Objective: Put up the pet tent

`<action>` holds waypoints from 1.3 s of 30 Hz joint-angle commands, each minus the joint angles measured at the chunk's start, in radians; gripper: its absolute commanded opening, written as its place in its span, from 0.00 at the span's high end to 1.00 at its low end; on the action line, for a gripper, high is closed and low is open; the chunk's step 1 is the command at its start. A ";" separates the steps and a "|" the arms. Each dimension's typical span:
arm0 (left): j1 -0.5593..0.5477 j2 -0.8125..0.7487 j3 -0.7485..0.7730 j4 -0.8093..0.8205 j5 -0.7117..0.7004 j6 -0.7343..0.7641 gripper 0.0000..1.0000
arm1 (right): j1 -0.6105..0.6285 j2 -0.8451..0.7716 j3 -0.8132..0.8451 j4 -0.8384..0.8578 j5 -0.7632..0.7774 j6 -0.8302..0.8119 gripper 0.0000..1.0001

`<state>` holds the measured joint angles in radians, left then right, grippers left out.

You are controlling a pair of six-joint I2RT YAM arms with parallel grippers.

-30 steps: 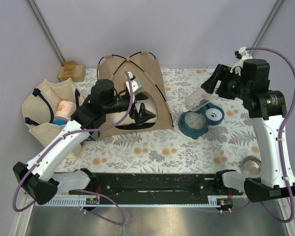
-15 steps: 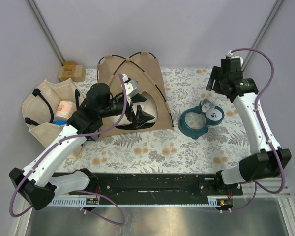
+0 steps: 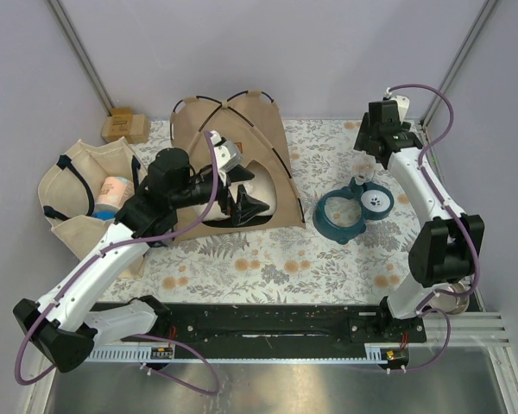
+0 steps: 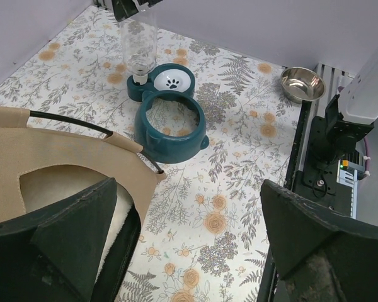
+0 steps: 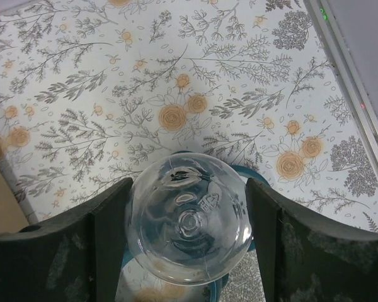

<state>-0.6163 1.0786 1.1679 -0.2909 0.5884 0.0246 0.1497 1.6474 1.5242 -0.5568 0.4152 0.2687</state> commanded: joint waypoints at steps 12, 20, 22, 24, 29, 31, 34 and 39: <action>0.023 0.003 0.013 0.030 -0.013 -0.009 0.01 | 0.001 0.094 0.016 0.083 0.074 -0.031 0.81; 0.026 -0.005 0.004 0.030 -0.010 -0.012 0.01 | 0.001 0.133 0.016 0.063 0.054 -0.022 0.68; 0.026 -0.005 0.006 0.030 -0.010 -0.012 0.01 | 0.002 0.141 0.030 0.035 0.051 -0.019 0.54; 0.027 -0.008 0.007 0.032 -0.010 -0.011 0.01 | 0.001 0.134 0.034 0.028 0.054 -0.017 0.36; 0.033 -0.006 0.009 0.032 -0.006 -0.017 0.01 | 0.002 0.115 0.146 -0.064 0.011 -0.016 0.01; 0.035 -0.006 0.010 0.030 -0.002 -0.017 0.01 | 0.001 0.115 0.221 -0.129 0.001 -0.022 0.01; 0.033 -0.017 0.000 0.038 -0.004 -0.018 0.01 | 0.001 0.094 0.286 -0.205 -0.001 -0.023 0.00; 0.036 -0.039 -0.022 0.044 -0.002 -0.018 0.01 | -0.005 -0.015 0.268 -0.288 0.016 0.010 0.00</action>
<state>-0.5861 1.0779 1.1614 -0.2913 0.5804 0.0166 0.1497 1.7470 1.7794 -0.7269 0.4236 0.2493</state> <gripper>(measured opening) 0.988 0.993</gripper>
